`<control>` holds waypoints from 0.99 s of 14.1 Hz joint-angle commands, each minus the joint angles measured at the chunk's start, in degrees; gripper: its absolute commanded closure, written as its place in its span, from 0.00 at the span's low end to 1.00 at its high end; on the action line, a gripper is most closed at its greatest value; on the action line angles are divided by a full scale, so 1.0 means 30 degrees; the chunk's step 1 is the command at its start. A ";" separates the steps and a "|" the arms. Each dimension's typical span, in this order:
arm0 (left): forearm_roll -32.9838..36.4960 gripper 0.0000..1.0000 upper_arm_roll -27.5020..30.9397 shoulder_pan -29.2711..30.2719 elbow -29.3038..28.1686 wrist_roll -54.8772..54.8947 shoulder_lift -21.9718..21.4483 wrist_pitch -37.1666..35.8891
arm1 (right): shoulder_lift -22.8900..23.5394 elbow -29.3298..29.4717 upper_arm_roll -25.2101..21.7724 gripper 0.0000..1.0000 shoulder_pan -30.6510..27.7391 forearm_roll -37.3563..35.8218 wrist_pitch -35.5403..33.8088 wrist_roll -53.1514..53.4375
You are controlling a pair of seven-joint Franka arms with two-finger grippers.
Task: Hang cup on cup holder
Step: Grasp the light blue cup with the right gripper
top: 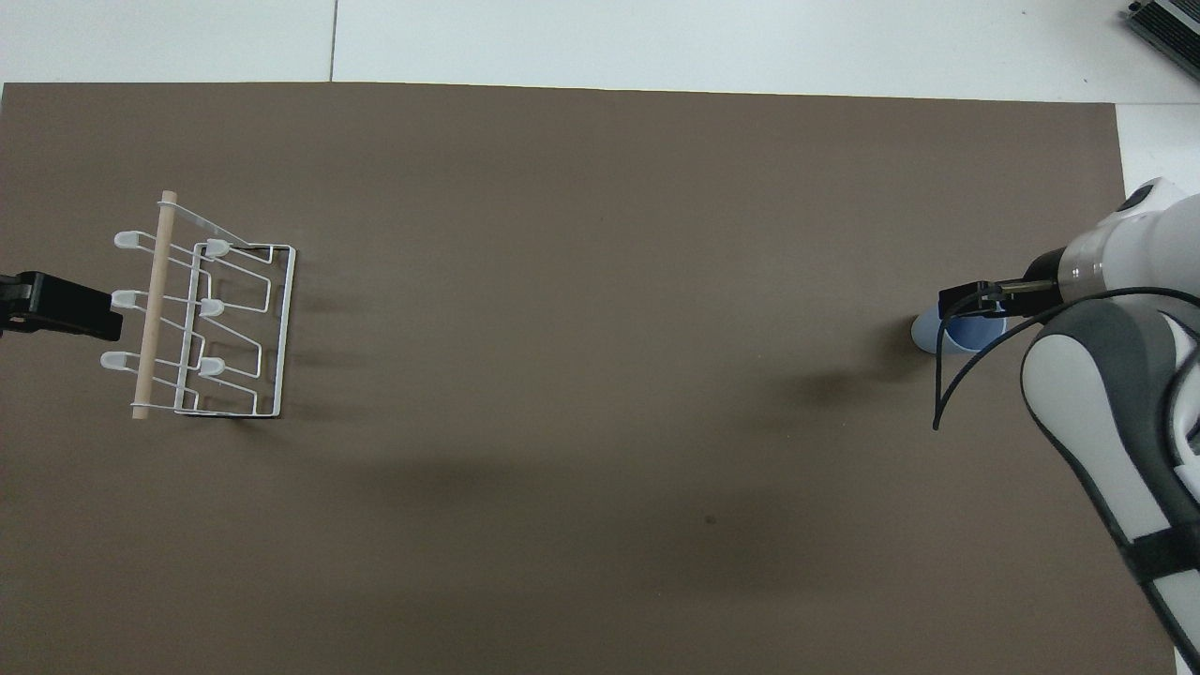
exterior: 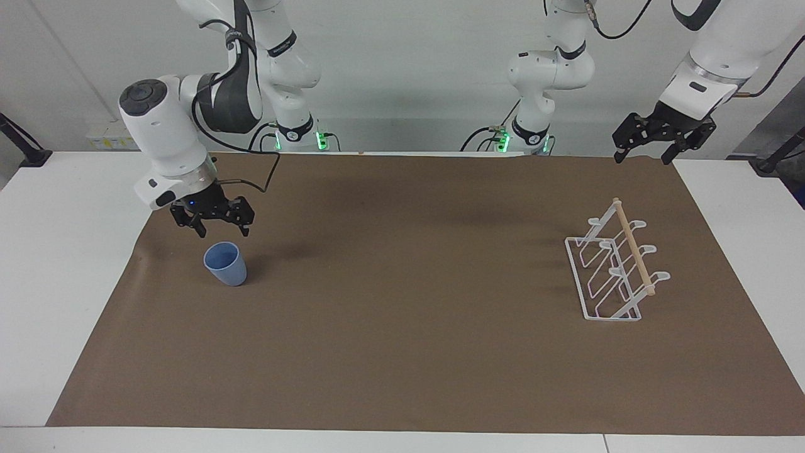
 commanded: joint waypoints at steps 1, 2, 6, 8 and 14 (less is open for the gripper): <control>0.0318 0.00 0.0048 -0.0120 -0.0781 -0.0317 -0.0696 -0.0322 | 0.0194 -0.1195 0.0172 0.00 -0.0281 -0.0218 0.1833 -0.0481; 0.0347 0.00 0.0048 -0.0120 -0.0781 -0.0317 -0.0696 -0.0322 | 0.0398 -0.1576 0.0172 0.00 -0.0164 -0.0218 0.2362 -0.0452; 0.0318 0.00 0.0048 -0.0120 -0.0781 -0.0287 -0.0696 -0.0322 | 0.0809 -0.2956 0.0202 0.00 0.0099 -0.0218 0.4563 -0.0306; 0.0318 0.00 -0.0010 -0.0149 -0.0781 -0.0258 -0.0696 -0.0293 | 0.1160 -0.3015 0.0173 0.00 0.0071 -0.0218 0.5059 -0.0276; 0.0318 0.00 -0.0039 -0.0150 -0.0781 -0.0229 -0.0696 -0.0351 | 0.1367 -0.3865 0.0173 0.54 -0.0193 -0.0218 0.6090 -0.0276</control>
